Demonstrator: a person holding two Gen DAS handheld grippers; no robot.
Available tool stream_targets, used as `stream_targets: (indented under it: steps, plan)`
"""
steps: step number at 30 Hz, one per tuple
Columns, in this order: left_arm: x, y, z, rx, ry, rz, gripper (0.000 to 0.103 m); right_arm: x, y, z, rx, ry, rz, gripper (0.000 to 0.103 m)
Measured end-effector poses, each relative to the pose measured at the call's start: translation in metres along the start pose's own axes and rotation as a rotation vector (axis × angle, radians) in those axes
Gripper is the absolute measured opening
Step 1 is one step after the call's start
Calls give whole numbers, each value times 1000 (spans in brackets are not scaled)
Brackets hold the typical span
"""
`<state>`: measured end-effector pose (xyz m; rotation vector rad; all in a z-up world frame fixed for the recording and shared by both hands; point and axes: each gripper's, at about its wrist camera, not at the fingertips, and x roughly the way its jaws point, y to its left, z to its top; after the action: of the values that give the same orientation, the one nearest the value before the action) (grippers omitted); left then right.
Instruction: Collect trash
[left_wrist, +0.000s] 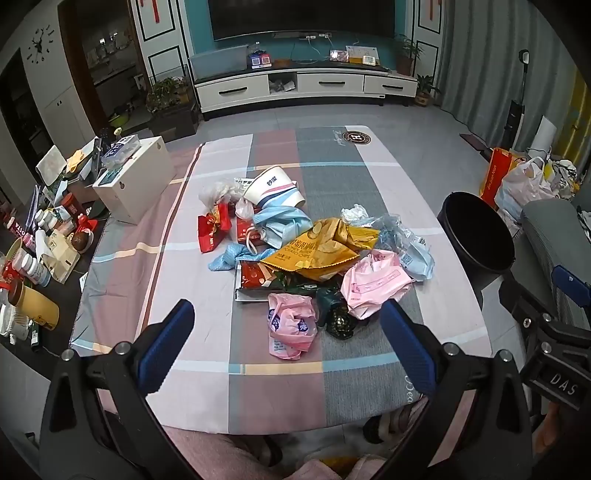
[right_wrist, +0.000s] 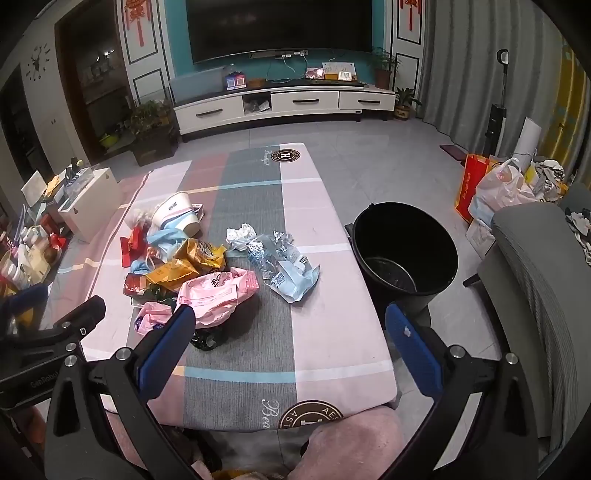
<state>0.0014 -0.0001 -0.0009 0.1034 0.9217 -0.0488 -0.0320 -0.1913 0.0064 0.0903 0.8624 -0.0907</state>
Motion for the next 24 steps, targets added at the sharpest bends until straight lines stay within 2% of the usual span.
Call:
stream_targets:
  steps: [24]
  plan:
    - [-1,0,3,0,-7,10,100,-2,0,2,-5,-1,10,100]
